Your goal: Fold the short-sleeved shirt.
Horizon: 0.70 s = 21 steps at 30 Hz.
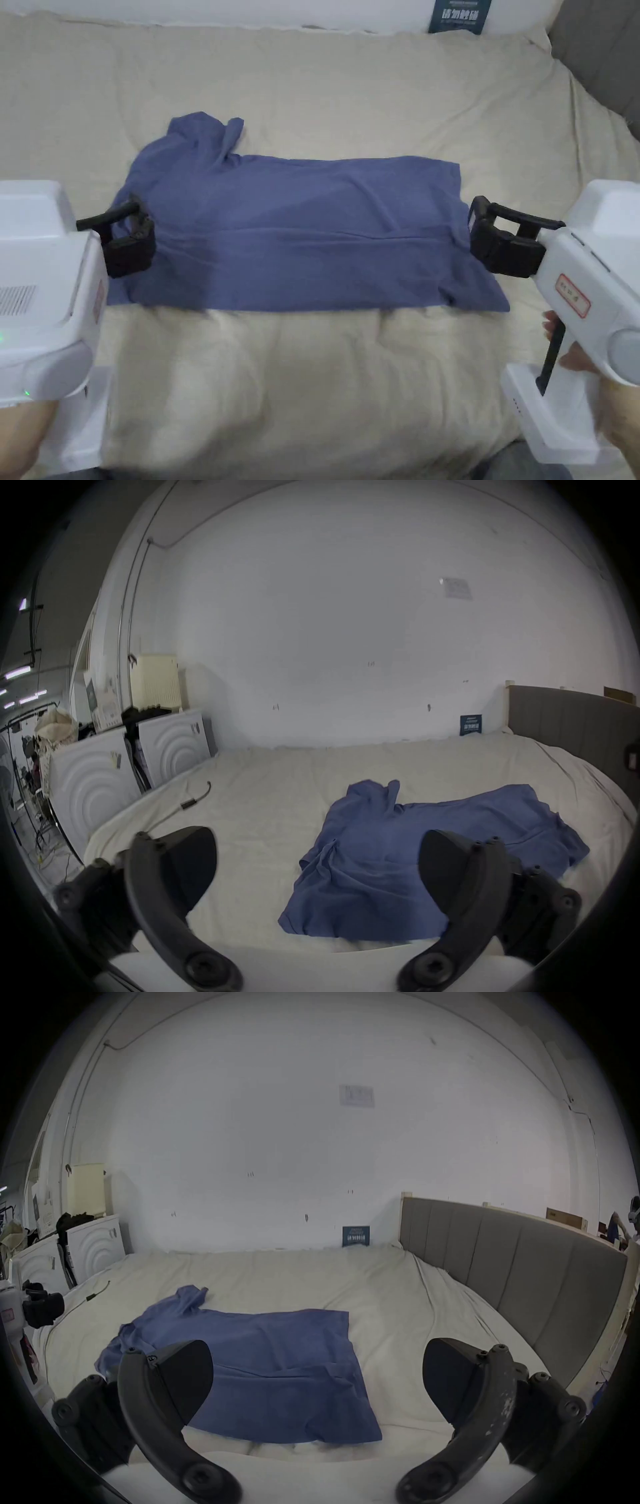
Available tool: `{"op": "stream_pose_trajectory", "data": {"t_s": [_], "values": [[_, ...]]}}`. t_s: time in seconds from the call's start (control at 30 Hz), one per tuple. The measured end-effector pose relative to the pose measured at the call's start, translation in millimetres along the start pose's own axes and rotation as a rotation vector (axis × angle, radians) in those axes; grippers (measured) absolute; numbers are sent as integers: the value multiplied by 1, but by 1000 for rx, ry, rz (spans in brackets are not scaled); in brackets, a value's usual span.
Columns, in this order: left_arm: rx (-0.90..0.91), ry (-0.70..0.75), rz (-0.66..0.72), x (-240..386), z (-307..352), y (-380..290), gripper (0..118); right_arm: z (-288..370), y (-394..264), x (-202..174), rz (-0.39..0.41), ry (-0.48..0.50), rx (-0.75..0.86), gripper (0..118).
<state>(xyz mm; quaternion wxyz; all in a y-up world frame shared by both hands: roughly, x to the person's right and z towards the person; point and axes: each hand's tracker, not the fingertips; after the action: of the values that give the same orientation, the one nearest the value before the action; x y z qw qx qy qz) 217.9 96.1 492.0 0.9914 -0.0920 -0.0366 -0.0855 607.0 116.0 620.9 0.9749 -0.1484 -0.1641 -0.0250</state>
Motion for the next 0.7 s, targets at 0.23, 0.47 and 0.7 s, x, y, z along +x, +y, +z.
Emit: {"op": "stream_pose_trajectory", "data": {"t_s": [0.23,0.47,0.7], "values": [[-27,-64,60,-1,24,2,10,35,1,-17,0,59,29,44],[-53,-92,91,-7,32,7,0,38,-1,-24,-49,64,16,1],[-245,-117,157,-37,-14,28,0,32,2,-23,-52,66,-18,1]]}}
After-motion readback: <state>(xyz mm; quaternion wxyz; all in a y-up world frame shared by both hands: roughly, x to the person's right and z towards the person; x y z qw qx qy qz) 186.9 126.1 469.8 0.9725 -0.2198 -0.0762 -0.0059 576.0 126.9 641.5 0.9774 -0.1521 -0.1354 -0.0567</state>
